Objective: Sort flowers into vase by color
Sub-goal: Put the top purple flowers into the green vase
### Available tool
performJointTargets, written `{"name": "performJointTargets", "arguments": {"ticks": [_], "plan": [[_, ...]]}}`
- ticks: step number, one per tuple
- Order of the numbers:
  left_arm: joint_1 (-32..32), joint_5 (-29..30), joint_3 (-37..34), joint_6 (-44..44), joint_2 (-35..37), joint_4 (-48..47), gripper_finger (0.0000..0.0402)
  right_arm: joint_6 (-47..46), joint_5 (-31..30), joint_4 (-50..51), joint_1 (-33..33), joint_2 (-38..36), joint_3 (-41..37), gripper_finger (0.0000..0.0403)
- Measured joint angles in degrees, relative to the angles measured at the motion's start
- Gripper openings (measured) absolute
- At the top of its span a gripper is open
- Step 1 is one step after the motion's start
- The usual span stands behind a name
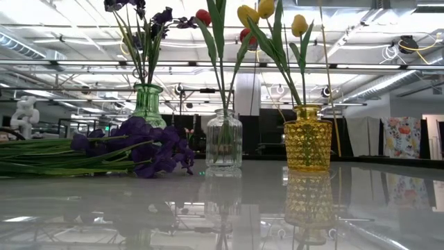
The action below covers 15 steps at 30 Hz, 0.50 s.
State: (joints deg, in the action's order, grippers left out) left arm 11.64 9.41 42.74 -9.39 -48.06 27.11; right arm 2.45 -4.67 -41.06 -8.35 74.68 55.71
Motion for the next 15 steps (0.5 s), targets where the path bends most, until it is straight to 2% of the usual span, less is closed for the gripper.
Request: {"name": "performJointTargets", "arguments": {"ticks": [5,15], "plan": [[3.3,-0.1,0.0,1.4,-4.6,5.9,0.0219,-1.2,-1.1,-0.5,-3.0,6.6,2.7,0.0000],[10.9,2.1,0.0,2.7,-11.2,9.1,0.0219,-2.0,-2.9,-0.4,-7.3,18.4,11.5,0.0000]]}}
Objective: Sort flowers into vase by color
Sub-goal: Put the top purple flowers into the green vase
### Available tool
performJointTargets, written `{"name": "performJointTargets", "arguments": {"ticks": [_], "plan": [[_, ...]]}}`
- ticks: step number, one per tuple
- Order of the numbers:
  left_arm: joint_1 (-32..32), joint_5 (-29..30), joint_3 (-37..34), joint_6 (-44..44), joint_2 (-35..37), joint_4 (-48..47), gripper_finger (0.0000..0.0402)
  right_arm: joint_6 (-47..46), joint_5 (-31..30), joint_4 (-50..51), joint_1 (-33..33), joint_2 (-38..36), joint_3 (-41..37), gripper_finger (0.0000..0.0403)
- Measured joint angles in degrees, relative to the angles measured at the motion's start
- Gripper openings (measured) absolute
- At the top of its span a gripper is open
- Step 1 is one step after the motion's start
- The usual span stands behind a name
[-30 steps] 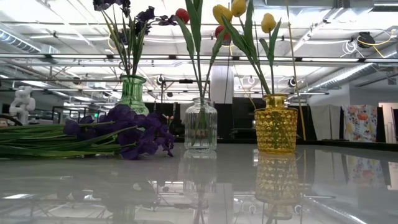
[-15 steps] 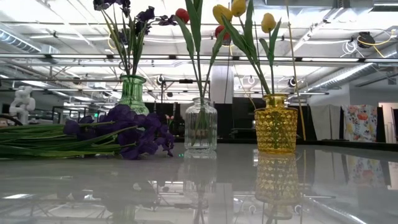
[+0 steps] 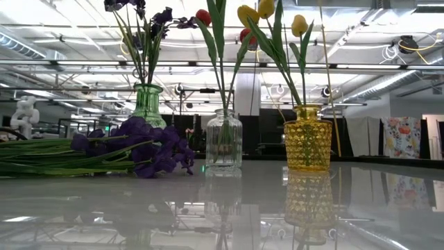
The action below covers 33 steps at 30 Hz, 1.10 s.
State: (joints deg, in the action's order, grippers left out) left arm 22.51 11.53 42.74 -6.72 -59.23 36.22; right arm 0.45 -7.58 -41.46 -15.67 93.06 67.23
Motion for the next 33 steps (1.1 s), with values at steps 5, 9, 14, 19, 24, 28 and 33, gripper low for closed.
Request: {"name": "performJointTargets", "arguments": {"ticks": [5,9,14,19,24,28,33], "plan": [[3.0,0.9,0.0,-2.8,-3.5,4.5,0.0219,-1.0,0.1,1.4,-1.5,4.9,4.0,0.0000],[4.6,3.3,0.0,-4.6,-5.5,7.1,0.0224,-1.3,0.0,1.6,-1.7,7.4,5.9,0.0000],[5.3,3.8,0.0,-4.6,-6.0,7.1,0.0232,-1.3,-0.1,2.6,-1.7,8.0,6.4,0.0000],[5.8,3.8,0.0,-4.6,-6.0,7.1,0.0233,-0.6,-0.1,2.7,-1.6,8.0,6.4,0.0000],[5.8,3.8,0.0,-4.2,-6.0,7.6,0.0217,-0.3,-0.4,2.8,-1.6,8.0,6.4,0.0000],[5.8,2.9,0.0,-4.1,-6.0,8.4,0.0183,-0.3,-0.4,2.8,-1.6,8.0,6.4,0.0000],[5.8,1.9,0.0,-3.9,-6.0,8.7,0.0130,-0.2,-2.8,4.1,-1.6,7.9,6.4,0.0000]]}}
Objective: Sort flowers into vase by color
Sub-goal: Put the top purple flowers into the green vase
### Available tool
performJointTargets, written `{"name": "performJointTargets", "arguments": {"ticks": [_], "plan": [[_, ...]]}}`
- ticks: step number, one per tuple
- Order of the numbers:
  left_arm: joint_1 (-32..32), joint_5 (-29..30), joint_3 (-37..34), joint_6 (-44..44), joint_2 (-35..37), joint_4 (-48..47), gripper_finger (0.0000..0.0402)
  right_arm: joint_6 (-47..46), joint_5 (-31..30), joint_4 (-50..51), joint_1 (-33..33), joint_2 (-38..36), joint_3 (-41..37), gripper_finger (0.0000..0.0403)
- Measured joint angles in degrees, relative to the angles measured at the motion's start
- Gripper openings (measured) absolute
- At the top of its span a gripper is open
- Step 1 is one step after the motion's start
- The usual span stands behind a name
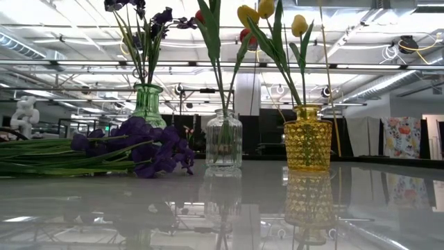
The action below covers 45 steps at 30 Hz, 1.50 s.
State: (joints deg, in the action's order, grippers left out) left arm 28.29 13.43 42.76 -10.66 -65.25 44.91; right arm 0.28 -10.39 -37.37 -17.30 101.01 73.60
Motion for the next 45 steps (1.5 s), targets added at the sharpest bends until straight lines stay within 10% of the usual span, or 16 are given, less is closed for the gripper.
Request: {"name": "performJointTargets", "arguments": {"ticks": [9,23,45], "plan": [[0.0,-4.0,0.0,1.3,0.5,-0.2,0.0013,0.1,0.0,0.4,-0.3,-0.1,0.0,0.0045],[5.1,-0.1,0.0,-1.7,11.4,-14.8,0.0017,-2.2,-0.4,12.2,-2.3,-7.1,0.0,0.0193],[-2.2,20.9,0.0,-1.4,13.9,-30.9,0.0018,1.8,-3.6,45.9,-7.5,-25.4,0.0,0.0168]]}}
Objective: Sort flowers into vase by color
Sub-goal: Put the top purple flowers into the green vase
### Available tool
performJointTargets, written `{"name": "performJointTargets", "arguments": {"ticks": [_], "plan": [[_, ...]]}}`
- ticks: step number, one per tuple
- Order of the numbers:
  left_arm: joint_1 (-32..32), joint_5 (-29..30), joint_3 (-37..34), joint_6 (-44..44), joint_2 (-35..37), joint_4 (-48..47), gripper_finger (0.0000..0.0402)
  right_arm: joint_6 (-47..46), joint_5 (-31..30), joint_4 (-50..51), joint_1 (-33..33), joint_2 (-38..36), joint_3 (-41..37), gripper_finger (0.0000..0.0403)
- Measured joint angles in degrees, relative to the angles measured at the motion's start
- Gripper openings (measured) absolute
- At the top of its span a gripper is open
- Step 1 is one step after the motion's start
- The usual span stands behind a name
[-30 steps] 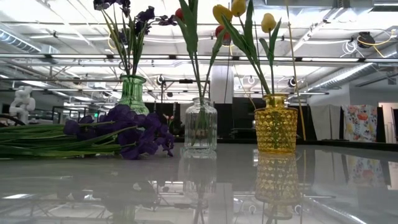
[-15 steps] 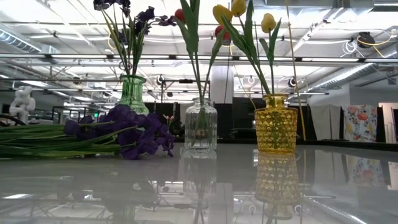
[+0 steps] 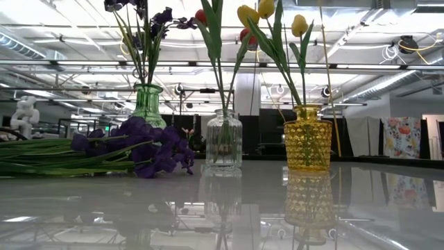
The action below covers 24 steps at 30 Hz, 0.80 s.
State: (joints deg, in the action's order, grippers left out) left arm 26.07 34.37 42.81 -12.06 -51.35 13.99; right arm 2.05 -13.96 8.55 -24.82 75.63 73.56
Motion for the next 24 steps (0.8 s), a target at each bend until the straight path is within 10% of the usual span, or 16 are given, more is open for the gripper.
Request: {"name": "performJointTargets", "arguments": {"ticks": [24], "plan": [[-11.7,-2.8,-6.9,8.8,-2.4,3.5,0.0018,0.1,0.1,1.7,0.0,-0.5,0.0,0.0160]]}}
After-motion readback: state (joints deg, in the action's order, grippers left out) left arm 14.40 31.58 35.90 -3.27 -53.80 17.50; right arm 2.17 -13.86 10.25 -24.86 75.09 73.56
